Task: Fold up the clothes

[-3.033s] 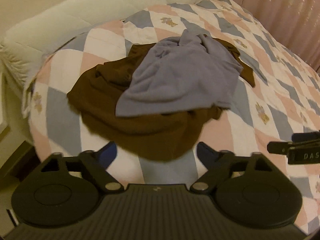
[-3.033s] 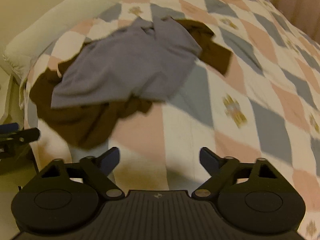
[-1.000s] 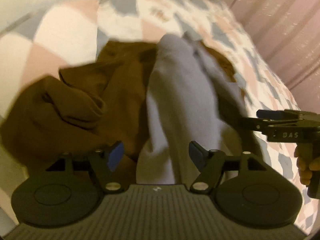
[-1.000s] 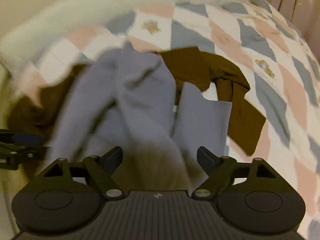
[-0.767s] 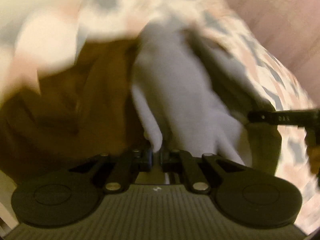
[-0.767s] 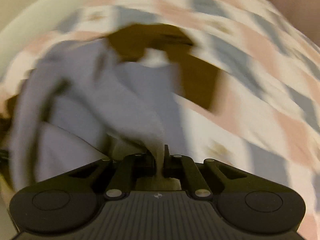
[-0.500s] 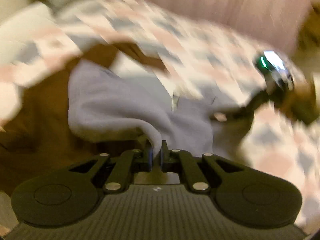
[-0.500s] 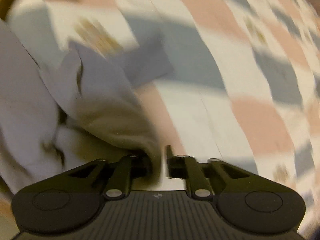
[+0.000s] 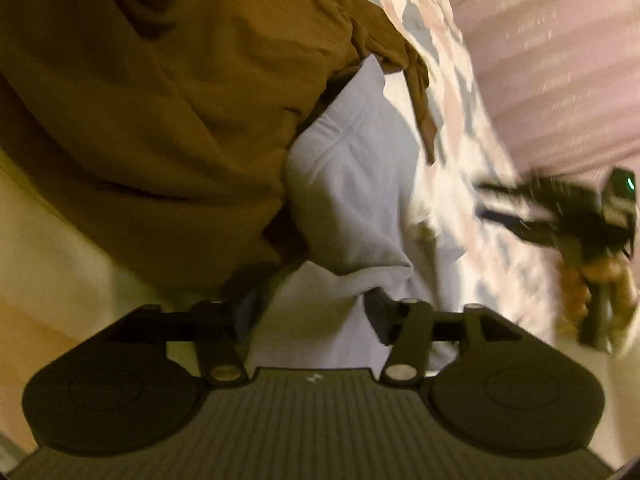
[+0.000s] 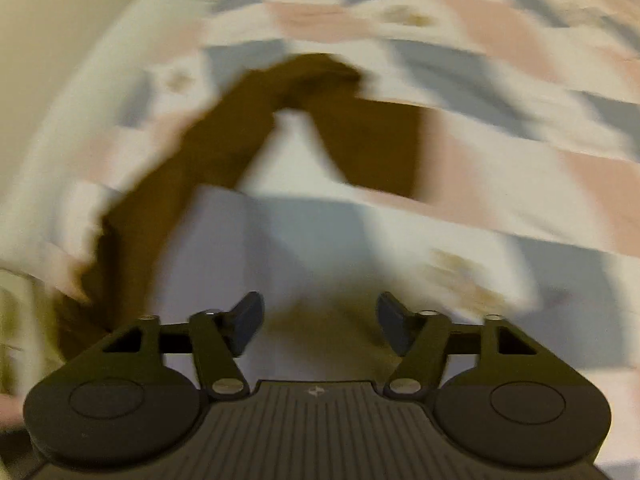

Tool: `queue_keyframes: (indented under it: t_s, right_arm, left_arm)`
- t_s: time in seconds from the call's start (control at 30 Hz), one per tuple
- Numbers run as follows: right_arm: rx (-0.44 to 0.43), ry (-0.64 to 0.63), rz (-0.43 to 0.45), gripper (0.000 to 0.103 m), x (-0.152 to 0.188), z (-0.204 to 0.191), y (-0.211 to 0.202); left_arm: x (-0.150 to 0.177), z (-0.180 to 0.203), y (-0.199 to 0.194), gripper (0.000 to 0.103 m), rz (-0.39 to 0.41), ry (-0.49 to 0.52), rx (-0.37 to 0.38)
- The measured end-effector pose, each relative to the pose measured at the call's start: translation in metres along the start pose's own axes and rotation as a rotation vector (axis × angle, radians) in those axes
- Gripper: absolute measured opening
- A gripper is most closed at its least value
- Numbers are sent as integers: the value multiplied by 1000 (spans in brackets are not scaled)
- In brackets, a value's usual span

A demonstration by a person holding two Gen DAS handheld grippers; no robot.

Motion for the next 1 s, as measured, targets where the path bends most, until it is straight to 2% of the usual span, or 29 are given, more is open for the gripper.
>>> queue_keyframes:
  t_s: [0.03,0.1,0.13,0.2,0.27,0.33,0.37,0.4,0.43,0.47,0.5,0.53,0.57,0.63,0.7,0.73,0.77,0.8,0.83,0.87,0.9,1.0]
  right_arm:
    - [-32,8,-11,78,-13,-16,11]
    - [-36,22,-43,80,-32,-40,34]
    - [-27,30,-59,81,-39,-51,45]
    - [19,44,-88,83,-43,-64,67]
    - [65,41,-109,83,-45,-70,85]
    - [111,29,-123,69,-38,-68,98]
    - [118,29,-121,45,-35,-65,102]
    - [119,36,-117,9,-32,-62,100]
    - [116,49,-108,7,-28,-57,94]
    - [105,62,-91,7,-24,-52,84]
    - [75,80,-61,6,-17,-43,67]
    - [45,97,-30,6,-11,-35,49]
    - [2,114,4,7,-2,-25,29]
    - [-161,139,85,6,27,1,-18]
    - [-286,147,184,7,67,36,-62]
    - [-305,155,235,7,91,59,-82]
    - [-300,183,272,7,118,87,-99]
    - [-237,258,276,15,150,125,-107]
    - [-159,351,263,30,183,164,-112]
    - [-45,485,211,56,219,204,-110]
    - [43,601,166,59,256,239,-109]
    - [100,832,102,59,353,299,-111]
  left_arm:
    - [-2,-1,2,53,-2,-21,26]
    - [-6,0,4,54,14,-64,89]
    - [-8,1,3,56,29,-84,118]
    - [-11,0,-3,66,68,-126,165]
    - [-15,-1,-8,68,94,-171,213]
    - [-18,3,0,69,72,-183,228]
    - [-20,7,8,68,47,-168,223]
    - [-20,12,11,60,22,-142,202]
    - [-17,11,20,50,-3,-124,157]
    - [-14,11,28,22,-28,-105,113]
    - [-11,15,30,16,-29,-78,80]
    - [-8,20,32,16,-30,-50,47]
    - [-4,33,27,15,-14,25,14]
    - [9,63,15,15,18,198,-48]
    - [32,102,9,17,19,402,-70]
    - [49,118,15,20,-22,465,-59]
    - [66,133,22,26,-63,527,-48]
    - [83,149,28,36,-104,589,-37]
    - [102,157,37,40,-141,630,-38]
    - [118,161,44,43,-176,662,-53]
    - [135,165,51,44,-211,695,-69]
    - [180,159,66,45,-291,731,-135]
Point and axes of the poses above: each gripper's, at about its wrist camera, not at the fingertips, and y roughly the way its jaws point, z to its right, x to its underside, the point moved 10 cm from there along y, roughly the way its jaws point, and after that the axes turned 13 degrees about -z, right-handed, at the moved point
